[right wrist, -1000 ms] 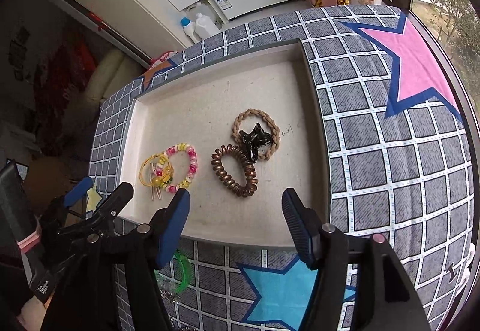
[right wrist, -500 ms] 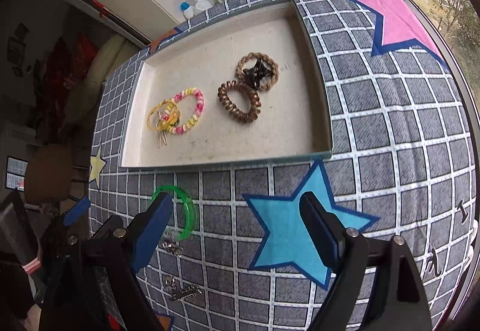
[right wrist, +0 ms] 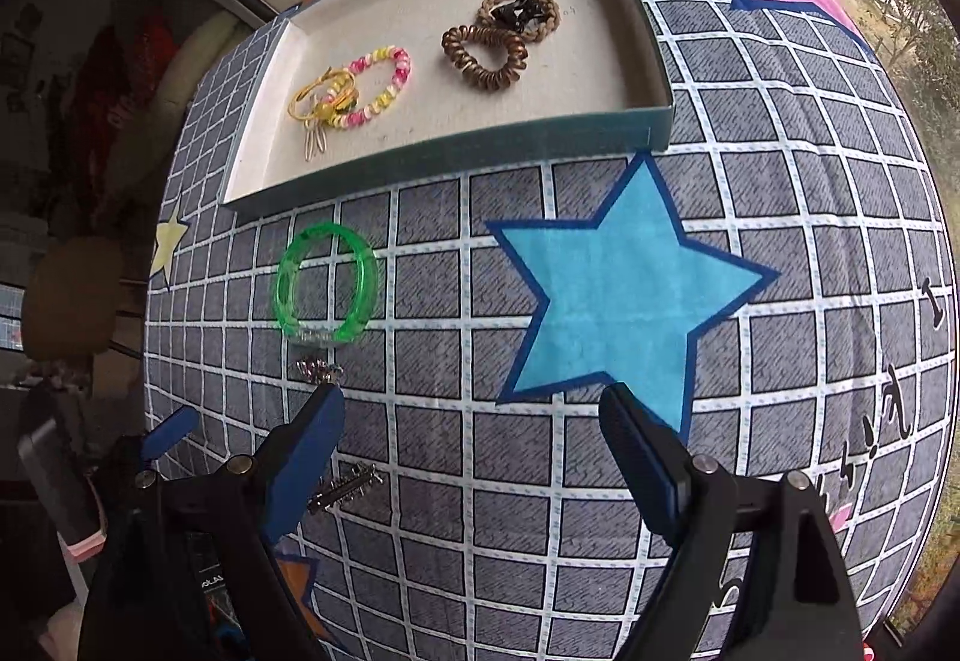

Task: Organize jewelry
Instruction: 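Move the left tool to the heart pendant while the right tool moves to the green bangle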

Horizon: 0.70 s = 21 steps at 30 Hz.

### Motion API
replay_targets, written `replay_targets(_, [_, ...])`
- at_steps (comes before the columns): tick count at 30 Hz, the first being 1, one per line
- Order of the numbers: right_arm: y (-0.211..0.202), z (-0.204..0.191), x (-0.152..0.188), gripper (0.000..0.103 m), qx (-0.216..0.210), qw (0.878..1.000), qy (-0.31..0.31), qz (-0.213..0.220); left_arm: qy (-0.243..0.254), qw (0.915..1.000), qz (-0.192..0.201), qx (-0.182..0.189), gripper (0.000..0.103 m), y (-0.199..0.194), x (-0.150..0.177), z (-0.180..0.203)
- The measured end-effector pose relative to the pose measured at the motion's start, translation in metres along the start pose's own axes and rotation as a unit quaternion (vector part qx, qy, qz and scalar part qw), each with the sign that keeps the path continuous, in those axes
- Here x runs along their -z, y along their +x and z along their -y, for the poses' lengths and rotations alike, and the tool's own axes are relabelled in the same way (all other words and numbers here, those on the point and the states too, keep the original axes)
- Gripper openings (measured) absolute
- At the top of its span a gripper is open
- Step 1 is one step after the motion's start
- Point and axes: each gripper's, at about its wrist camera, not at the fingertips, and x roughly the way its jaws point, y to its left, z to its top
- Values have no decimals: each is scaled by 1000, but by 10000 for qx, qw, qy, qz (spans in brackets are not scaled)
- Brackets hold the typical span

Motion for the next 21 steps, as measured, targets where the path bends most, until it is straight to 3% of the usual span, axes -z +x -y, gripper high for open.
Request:
replay_targets(11, [3,-8,6,89,76,10000,-36,-3,107,9997,-210,-54,103,18,12,10])
replay_targets(21, [19,-27,-10,89,202,9993,-318,10,105,9999,-120,-27,103,16,29,-2])
